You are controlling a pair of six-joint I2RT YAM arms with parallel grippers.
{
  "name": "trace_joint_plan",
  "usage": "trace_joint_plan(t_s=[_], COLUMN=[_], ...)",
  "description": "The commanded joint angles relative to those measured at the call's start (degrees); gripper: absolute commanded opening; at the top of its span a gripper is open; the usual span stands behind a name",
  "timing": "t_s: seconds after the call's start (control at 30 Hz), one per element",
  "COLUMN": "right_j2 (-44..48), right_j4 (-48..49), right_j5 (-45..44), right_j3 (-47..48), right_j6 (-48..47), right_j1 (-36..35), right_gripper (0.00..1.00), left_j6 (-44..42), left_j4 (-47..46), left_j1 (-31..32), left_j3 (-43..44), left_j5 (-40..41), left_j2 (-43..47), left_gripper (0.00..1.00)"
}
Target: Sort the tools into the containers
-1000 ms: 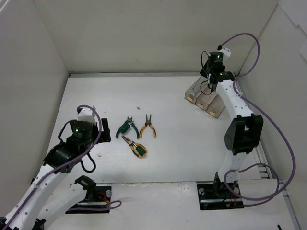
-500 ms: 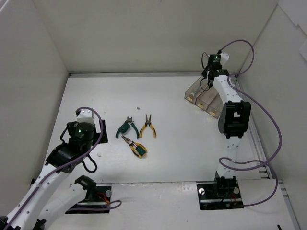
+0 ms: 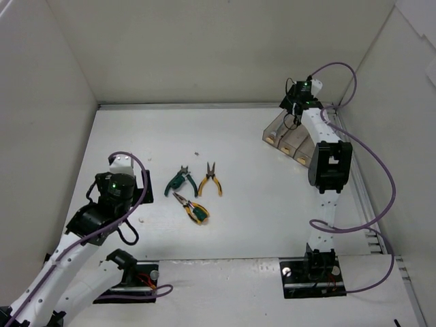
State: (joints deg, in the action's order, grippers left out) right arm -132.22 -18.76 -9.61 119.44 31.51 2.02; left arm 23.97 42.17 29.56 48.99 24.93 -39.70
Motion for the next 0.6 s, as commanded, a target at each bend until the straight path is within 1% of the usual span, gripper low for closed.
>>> trace_joint_plan(t_s=[0.0,0.07,0.13,0.27,0.4,0.43,0.57], right_j2=[3.02,4.51,6.61,11.19,16.64,19.43,26.65], right_j4=[3.56,3.73,3.73,3.56,3.73,3.73,3.65], right_j5=[0.29,0.03,-0.50,-2.16,-3.75,-4.01,-3.32], right_j3=[2.99,2.64,1.60,-0.95,-6.39,-7.63,-15.36], right_j6=[-0.30,-1.36,-2.58,-5.22,-9.09,-10.66,-13.48], right_j1=[0.18,0.18,-0.17,-1.40,-3.08,-5.95,-9.84], right_gripper=[0.63,0.67,0.68,0.68,0.68,0.68,0.65], left_j6=[-1.29,-1.38,-1.55,-1.73,-1.99,-2.08,-2.17], left_j4=[-2.01,-2.27,-2.36,-2.62,-2.89,-3.06,-3.24], left_j1=[-0.38,-0.38,-0.38,-0.38,-0.38,-0.38,-0.38], left_j3=[0.58,0.58,0.49,0.58,0.49,0.49,0.40], left_j5=[0.39,0.30,0.03,-0.49,-1.28,-1.37,-1.99], left_j2=[-0.55,-0.29,-0.20,0.06,0.59,0.59,0.94], left_gripper=[1.00,1.00,1.00,1.00,1.00,1.00,1.00])
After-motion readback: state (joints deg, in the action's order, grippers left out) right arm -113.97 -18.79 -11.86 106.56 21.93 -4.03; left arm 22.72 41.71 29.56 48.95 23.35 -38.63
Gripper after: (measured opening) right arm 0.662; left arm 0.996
